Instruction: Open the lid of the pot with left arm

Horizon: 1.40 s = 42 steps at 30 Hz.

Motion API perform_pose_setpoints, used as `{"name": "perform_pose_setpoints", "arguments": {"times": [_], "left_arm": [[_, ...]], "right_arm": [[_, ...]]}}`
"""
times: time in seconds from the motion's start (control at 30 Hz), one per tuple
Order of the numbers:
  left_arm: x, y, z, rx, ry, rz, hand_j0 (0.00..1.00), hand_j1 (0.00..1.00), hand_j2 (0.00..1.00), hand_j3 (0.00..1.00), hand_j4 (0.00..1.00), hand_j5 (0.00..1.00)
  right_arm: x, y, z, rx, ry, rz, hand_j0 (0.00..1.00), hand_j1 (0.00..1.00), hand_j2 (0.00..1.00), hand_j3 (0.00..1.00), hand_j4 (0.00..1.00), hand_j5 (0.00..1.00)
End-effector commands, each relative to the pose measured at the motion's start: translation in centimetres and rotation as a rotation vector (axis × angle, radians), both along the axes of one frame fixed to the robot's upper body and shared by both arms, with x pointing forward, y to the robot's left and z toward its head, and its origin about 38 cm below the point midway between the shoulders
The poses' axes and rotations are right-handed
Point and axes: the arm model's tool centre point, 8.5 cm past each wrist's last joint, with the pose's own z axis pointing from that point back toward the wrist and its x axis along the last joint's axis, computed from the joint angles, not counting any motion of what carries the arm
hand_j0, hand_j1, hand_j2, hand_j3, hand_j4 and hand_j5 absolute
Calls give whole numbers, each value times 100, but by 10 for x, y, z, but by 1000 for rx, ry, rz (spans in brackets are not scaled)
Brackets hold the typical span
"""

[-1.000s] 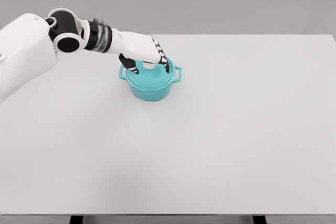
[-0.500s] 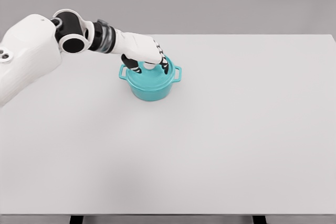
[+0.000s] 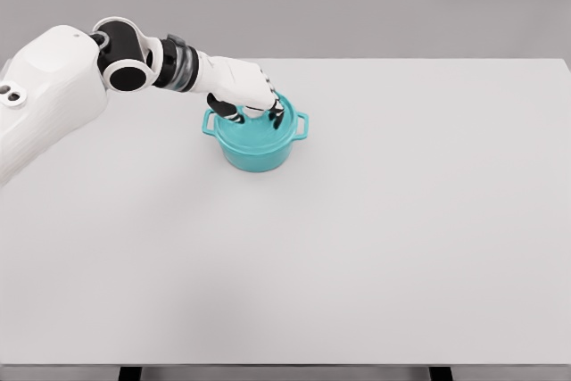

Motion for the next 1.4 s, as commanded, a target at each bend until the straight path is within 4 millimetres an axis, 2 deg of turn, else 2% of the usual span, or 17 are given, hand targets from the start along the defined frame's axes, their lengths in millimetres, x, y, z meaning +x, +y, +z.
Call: {"name": "perform_pose_setpoints", "arguments": {"times": [0.0,0.2,0.4,0.6,0.87,1.0,1.1,1.2,1.3,1.33,1.37], "left_arm": [[0,1,1,-3,1,5,54,54,54,54,54,54],[1,3,1,-4,0,8,44,44,44,44,44,44],[1,7,3,-4,-4,13,41,41,41,41,41,41],[6,44,11,14,-21,75,41,41,41,41,41,41],[9,121,21,66,-44,210,40,40,40,40,40,40],[8,143,20,102,-51,248,40,40,40,40,40,40],[8,151,16,126,-53,262,40,40,40,40,40,40],[7,154,13,144,-54,264,40,40,40,40,40,40],[6,153,8,148,-44,262,47,47,47,47,47,47],[5,153,4,148,-38,261,52,52,52,52,52,52],[5,153,4,148,-36,261,61,61,61,61,61,61]], "right_arm": [[0,0,0,0,0,0,100,100,100,100,100,100],[0,0,0,0,0,0,100,100,100,100,100,100],[0,0,0,0,0,0,100,100,100,100,100,100],[0,0,0,0,0,0,100,100,100,100,100,100],[0,0,0,0,0,0,100,100,100,100,100,100],[0,0,0,0,0,0,100,100,100,100,100,100],[0,0,0,0,0,0,100,100,100,100,100,100],[0,0,0,0,0,0,100,100,100,100,100,100],[0,0,0,0,0,0,100,100,100,100,100,100],[0,0,0,0,0,0,100,100,100,100,100,100],[0,0,0,0,0,0,100,100,100,100,100,100]]}}
